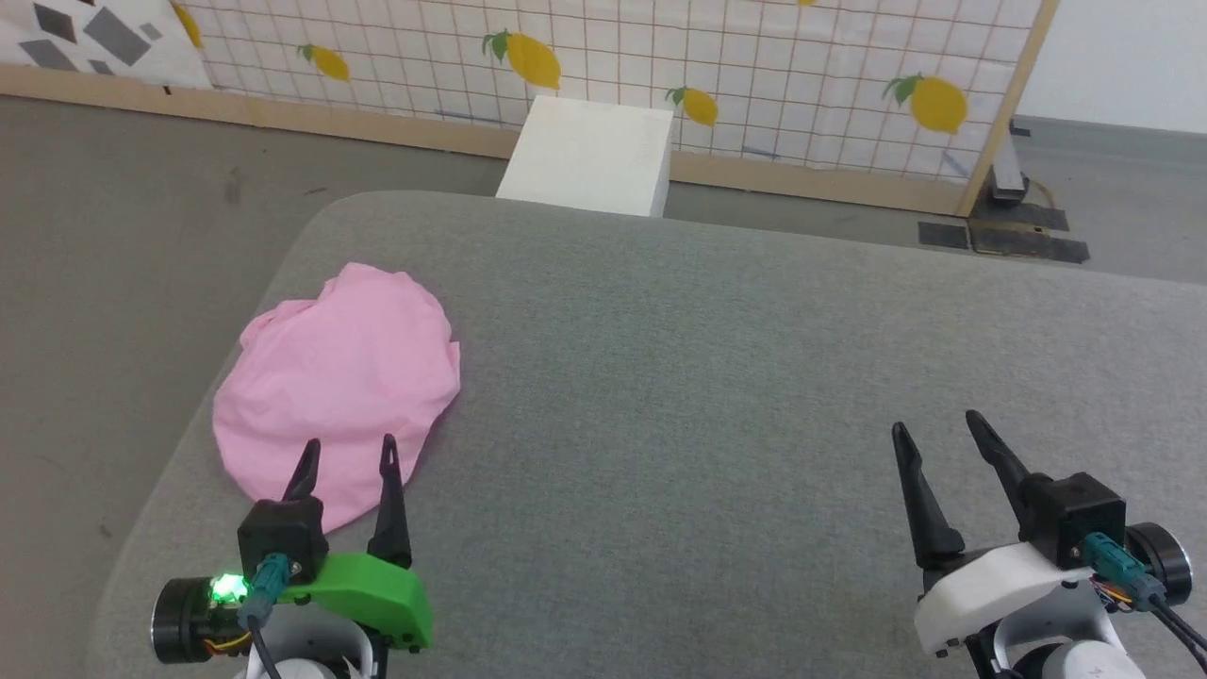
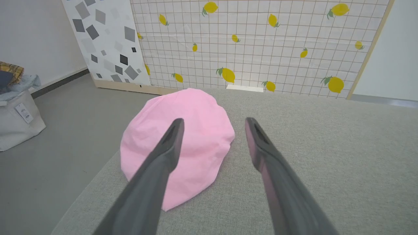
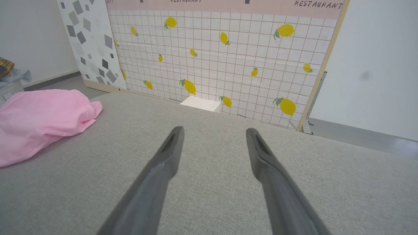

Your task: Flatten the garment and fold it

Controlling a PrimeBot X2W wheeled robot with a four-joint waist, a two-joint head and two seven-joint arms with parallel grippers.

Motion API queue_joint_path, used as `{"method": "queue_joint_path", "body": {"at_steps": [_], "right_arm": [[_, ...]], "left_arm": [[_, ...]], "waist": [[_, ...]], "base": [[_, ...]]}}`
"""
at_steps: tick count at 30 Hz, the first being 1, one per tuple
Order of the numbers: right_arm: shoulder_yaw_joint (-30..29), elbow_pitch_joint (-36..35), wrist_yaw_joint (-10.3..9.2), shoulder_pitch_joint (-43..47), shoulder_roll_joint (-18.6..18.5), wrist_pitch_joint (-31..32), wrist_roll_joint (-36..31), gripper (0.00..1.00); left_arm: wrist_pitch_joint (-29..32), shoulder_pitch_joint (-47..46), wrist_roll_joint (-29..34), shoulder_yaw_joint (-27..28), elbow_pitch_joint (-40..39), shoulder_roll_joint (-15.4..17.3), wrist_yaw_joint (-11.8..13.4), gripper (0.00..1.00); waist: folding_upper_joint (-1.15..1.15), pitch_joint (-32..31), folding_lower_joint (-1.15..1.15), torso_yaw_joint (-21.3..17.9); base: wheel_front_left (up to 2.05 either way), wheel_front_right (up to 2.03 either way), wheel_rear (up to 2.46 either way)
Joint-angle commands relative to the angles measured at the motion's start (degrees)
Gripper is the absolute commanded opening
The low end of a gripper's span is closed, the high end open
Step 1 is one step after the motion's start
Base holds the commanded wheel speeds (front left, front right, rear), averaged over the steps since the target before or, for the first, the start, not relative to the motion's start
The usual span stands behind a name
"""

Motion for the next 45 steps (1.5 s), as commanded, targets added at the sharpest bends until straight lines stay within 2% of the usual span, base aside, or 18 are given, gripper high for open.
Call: {"method": "queue_joint_path", "body": {"at_steps": [1,45], "right_arm": [[0.0,0.1,-0.03,-0.7,0.0,-0.5,0.2,1.00],[0.2,0.4,-0.07,-0.9,0.0,-3.4,2.4,1.00]], "left_arm": [[-0.7,0.2,-0.6,-0.2,0.0,0.4,0.6,1.00],[-5.8,2.1,-5.5,-3.0,0.2,2.5,5.8,1.00]], "waist": [[0.00,0.0,0.00,0.9],[0.00,-0.1,0.00,13.1]], "base": [[0.00,0.00,0.00],[0.00,0.00,0.00]]}}
